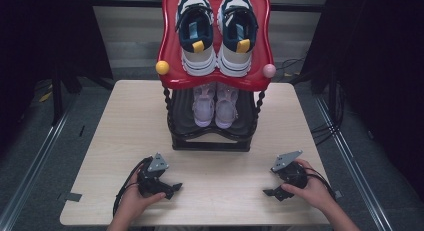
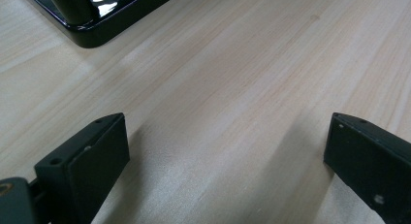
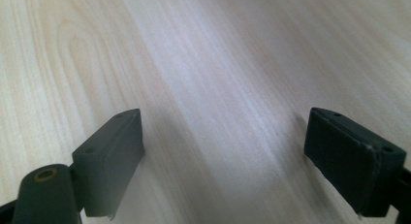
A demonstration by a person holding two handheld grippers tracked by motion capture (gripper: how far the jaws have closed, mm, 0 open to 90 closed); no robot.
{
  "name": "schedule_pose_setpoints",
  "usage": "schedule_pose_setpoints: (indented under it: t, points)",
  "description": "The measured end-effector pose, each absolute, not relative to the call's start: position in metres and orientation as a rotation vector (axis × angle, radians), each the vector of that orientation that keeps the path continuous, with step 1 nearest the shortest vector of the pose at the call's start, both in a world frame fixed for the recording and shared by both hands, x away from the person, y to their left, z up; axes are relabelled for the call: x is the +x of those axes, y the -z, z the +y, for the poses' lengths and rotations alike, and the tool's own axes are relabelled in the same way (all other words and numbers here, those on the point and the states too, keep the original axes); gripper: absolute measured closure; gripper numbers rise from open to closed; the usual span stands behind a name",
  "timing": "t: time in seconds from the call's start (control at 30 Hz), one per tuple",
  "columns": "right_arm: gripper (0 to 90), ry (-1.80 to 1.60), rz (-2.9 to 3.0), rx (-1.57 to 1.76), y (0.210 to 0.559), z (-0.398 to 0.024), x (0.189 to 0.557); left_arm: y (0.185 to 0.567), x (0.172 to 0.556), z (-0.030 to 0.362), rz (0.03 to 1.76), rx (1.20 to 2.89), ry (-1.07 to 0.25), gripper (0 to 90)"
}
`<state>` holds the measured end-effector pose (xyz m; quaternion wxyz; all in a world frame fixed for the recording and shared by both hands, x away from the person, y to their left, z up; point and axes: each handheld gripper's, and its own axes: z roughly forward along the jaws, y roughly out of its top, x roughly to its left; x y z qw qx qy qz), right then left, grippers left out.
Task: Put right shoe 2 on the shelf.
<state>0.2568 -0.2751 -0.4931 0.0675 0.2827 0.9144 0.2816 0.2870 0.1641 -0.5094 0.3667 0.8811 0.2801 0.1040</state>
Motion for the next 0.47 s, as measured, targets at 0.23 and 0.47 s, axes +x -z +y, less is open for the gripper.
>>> schedule_pose_setpoints:
  t: [0.23, 0.47]
  points:
    - [13.4, -0.979, 2.651, 0.884, 0.501, -0.283, 0.250, 0.509, 0.287, 0.164, 0.722, 2.266, -0.268, 2.0]
    - [13.1, -1.062, 2.572, 0.900, 0.507, -0.287, 0.245, 0.509, 0.287, 0.164, 0.722, 2.263, -0.269, 2.0]
